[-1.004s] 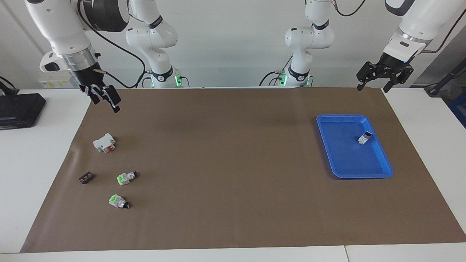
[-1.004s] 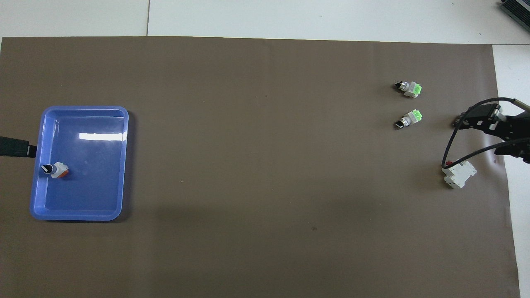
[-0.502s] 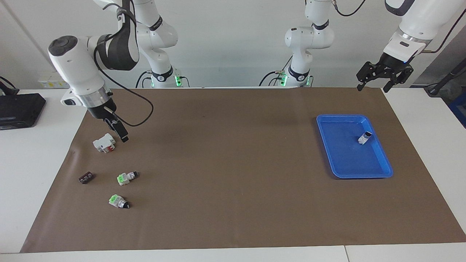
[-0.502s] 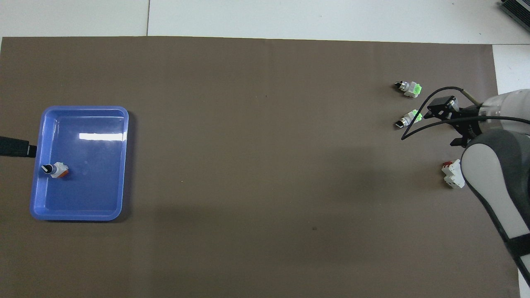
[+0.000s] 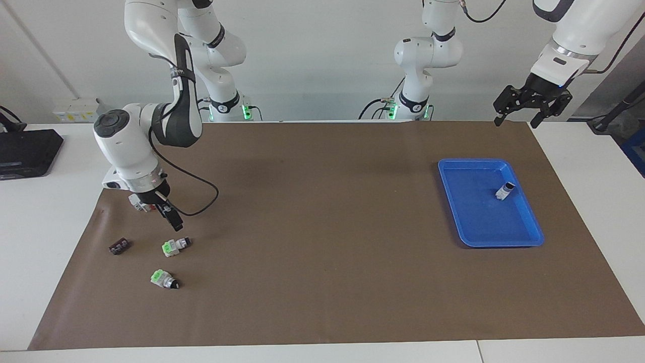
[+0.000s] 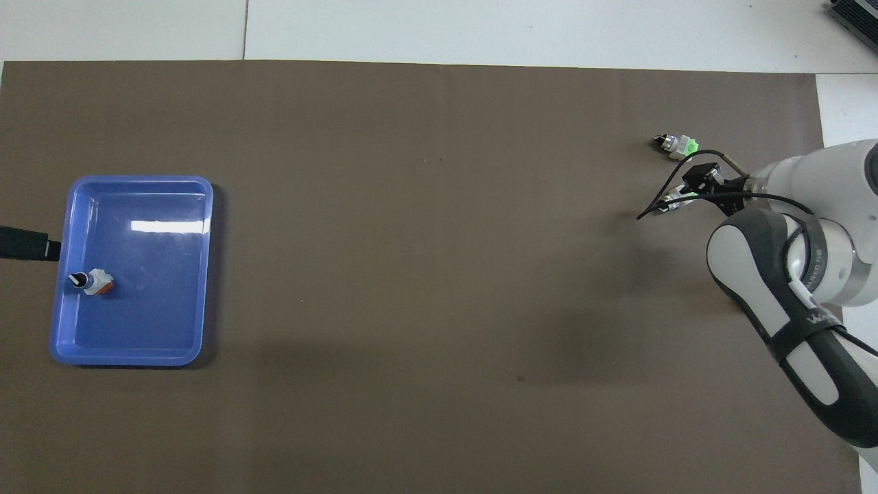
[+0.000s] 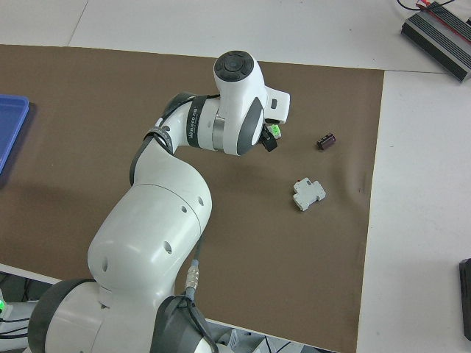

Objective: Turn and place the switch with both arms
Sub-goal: 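Reach the right gripper down to the green-topped switch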

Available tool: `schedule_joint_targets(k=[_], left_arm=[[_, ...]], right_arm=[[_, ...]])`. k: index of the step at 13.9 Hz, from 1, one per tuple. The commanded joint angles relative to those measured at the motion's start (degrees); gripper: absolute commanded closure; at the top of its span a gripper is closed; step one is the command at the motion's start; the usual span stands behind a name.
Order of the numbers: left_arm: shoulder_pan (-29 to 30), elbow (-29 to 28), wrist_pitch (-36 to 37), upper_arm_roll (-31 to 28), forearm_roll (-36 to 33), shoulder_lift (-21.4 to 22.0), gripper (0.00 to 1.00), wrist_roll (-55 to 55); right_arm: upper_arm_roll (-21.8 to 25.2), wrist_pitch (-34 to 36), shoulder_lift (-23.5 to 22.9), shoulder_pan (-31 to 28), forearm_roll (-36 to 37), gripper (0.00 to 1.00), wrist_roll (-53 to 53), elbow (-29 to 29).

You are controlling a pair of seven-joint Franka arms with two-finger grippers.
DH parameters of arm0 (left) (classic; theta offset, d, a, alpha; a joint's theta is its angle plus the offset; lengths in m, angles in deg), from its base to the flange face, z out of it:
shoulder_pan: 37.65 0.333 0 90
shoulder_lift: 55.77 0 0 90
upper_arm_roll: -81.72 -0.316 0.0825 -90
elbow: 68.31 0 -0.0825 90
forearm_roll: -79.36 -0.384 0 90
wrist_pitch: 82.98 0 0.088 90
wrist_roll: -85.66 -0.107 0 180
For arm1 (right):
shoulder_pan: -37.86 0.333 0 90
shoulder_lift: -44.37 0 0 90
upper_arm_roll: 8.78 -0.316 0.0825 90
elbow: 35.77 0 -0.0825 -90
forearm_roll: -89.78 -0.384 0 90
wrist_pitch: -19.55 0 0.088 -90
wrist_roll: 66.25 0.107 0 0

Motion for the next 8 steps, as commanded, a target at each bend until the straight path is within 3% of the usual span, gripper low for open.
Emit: schedule_joint_targets(k=[1,8], left_arm=[[0.4,-1.7,-0.4,0.2,-0.2,1.6,0.00,-0.2],[0.4,-1.7,-0.4,0.2,-0.2,1.6,0.00,-0.2]], right_arm=[[-0.4,-3.4,-3.1,-1.6,0.0,0.00,-0.4,-0.1],[-0.4,-6.7,-10.1,-1.6,-0.7,0.00,-0.2,-5.7]])
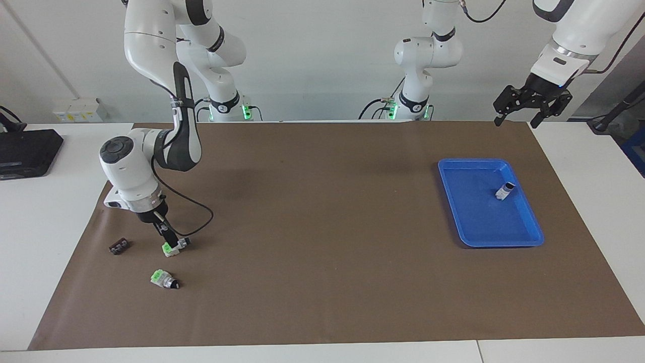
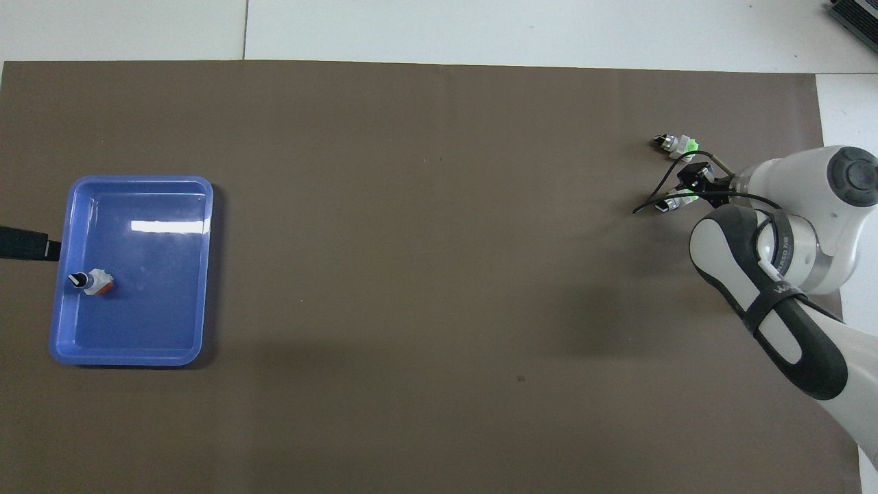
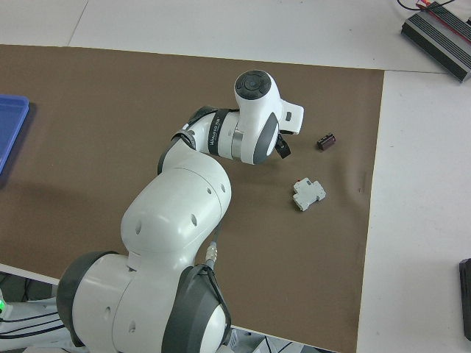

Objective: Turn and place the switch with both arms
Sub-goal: 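Reach the right gripper down to the green-topped switch, then close the right gripper on the green-topped switch and lift it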

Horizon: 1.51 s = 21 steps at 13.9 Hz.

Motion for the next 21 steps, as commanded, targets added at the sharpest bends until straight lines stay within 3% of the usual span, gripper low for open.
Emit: schedule_joint_targets(k=[1,8,9,10,11,12,13,15,17,19,21], left_arm=[[0.4,-1.7,-0.4,0.2,-0.2,1.6,0.00,-0.2],[0.4,-1.7,-0.4,0.2,-0.2,1.6,0.00,-0.2],[0.4,-1.7,-0.4,0.2,-0.2,1.6,0.00,-0.2],[0.4,-1.7,-0.4,0.2,-0.2,1.6,0.00,-0.2],[0.4,-1.7,-0.4,0.2,-0.2,1.6,0.00,-0.2],[0.4,-1.7,-0.4,0.2,-0.2,1.6,0.00,-0.2],[0.4,-1.7,-0.4,0.2,-0.2,1.6,0.00,-0.2],[0.4,-1.7,-0.4,0.2,-0.2,1.6,0.00,-0.2],[0.4,-1.7,-0.4,0.2,-0.2,1.6,0.00,-0.2],[0.4,-1.7,-0.4,0.2,-0.2,1.6,0.00,-0.2],[0.4,-1.7,-0.4,0.2,-0.2,1.6,0.00,-0.2]], right_arm=[[-0.4,-0.5,-2.9,-0.5,-0.7,0.00,0.0,-3.1],[-0.5,-2.1,-4.7,0.3,-1.7,0.00,0.6,-2.7],[-0.5,-2.0,-4.7,0.2,-1.7,0.16,0.2,-2.7],[-0.6,-1.9,-4.7,0.3,-1.8,0.22,0.3,-2.6],[-0.6,-1.6,-4.7,0.3,-1.8,0.34,0.3,-2.6],[-0.6,-1.3,-4.7,0.3,-1.8,0.57,0.1,-2.6],[-0.6,-0.4,-4.6,0.2,-1.8,1.00,-0.1,-2.7],[-0.7,4.9,-4.2,0.1,-1.8,1.00,-0.1,-4.6],[-0.8,14.9,-3.3,0.3,-3.3,1.00,0.0,-10.4],[-0.8,25.9,-2.9,0.0,-13.7,1.00,1.0,-17.1],[-0.8,31.7,-1.1,0.0,-21.9,1.00,6.7,-19.3]])
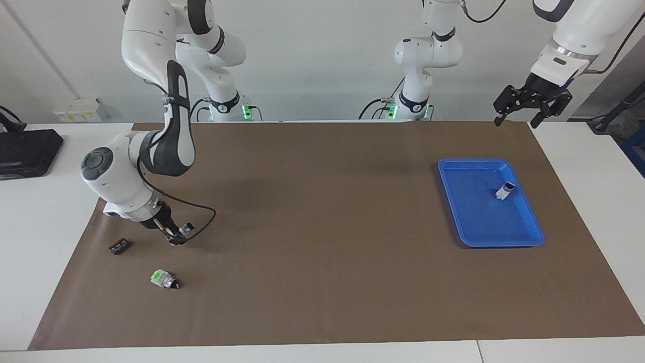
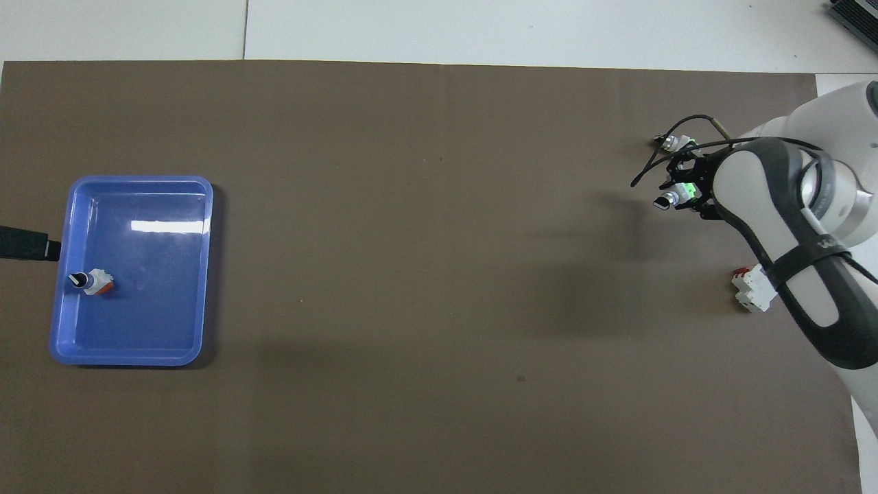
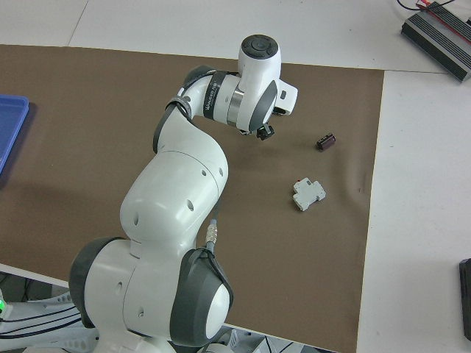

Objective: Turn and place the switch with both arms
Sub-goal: 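Close the right gripper on the green-topped switch and lift it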

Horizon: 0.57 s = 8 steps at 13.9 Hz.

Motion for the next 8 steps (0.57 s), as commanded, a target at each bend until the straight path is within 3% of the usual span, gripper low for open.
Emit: schedule_joint_targets(k=[1,4,8], left_arm=[[0.4,-1.7,-0.4,0.2,-0.2,1.6,0.00,-0.2],[0.4,-1.7,-0.4,0.2,-0.2,1.6,0.00,-0.2],[0.4,-1.7,-0.4,0.2,-0.2,1.6,0.00,-0.2]], right_arm=[[-0.9,5.3,2.7,0.3,-7.5,1.00,8.8,-2.5],[-4.8,3.4,4.5,4.8,-19.8,1.00,28.9,-2.6],[-5.7,-10.1,4.6,16.7,-24.4,1.00,42.5,-2.3]])
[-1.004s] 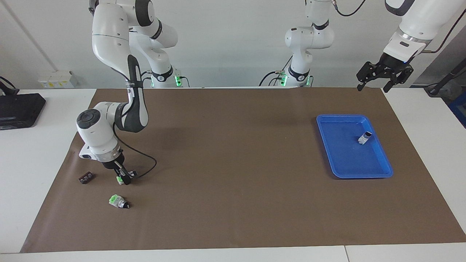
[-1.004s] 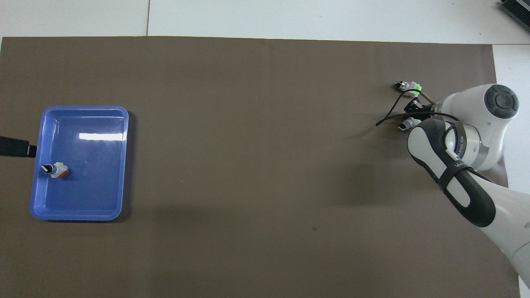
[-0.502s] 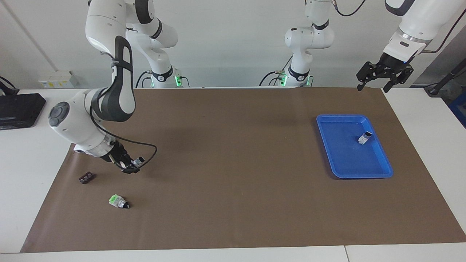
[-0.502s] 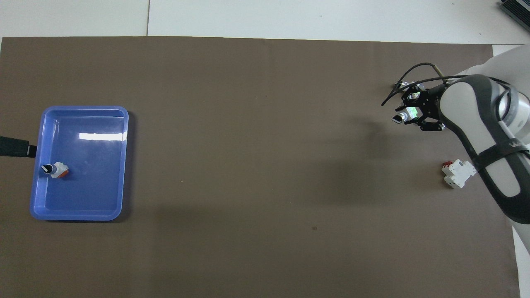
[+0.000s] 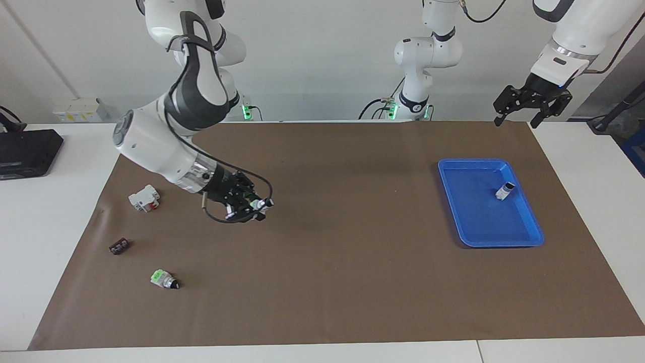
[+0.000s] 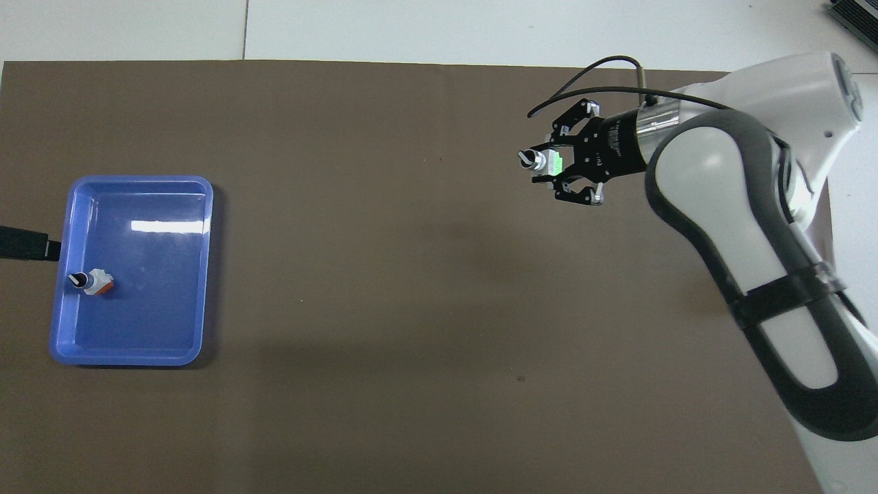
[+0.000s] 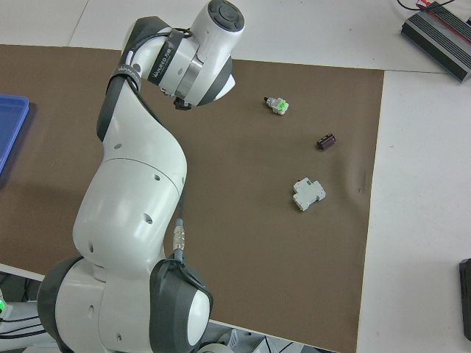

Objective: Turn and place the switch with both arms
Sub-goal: 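Carry the switch toward the center while the left gripper reaches toward it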

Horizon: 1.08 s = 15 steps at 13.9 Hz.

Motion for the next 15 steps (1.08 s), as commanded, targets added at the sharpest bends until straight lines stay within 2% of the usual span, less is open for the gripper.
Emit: schedule_joint_targets(k=[1,4,9,12,15], left_arm=[[0.4,-1.7,-0.4,0.2,-0.2,1.6,0.00,-0.2],[-0.2,-1.7,-0.4,0.3,-0.2,1.6,0.00,-0.1],[-0.5,-1.5,-1.5,0.8,0.2,2.0,0.00,-0.3],[-0.6,-1.9,-1.7,1.7,7.5,2.0,0.01,6.6],[-1.6,-3.1,-4.9,3.8,13.0,1.6,0.07,11.7]], right_arm=[[-0.3,-9.9,0.1,7.3,-6.5,1.00,4.0,0.9],[-0.3,-23.8,-0.2,15.8,-15.3,1.00,6.3,1.9],[-0.3,-33.5,0.1,25.3,-15.8,1.00,6.6,4.0],[-0.3,-35.4,0.1,26.5,-15.8,1.00,7.2,4.4],[-0.6,-35.4,0.2,26.7,-15.8,1.00,7.4,4.4]])
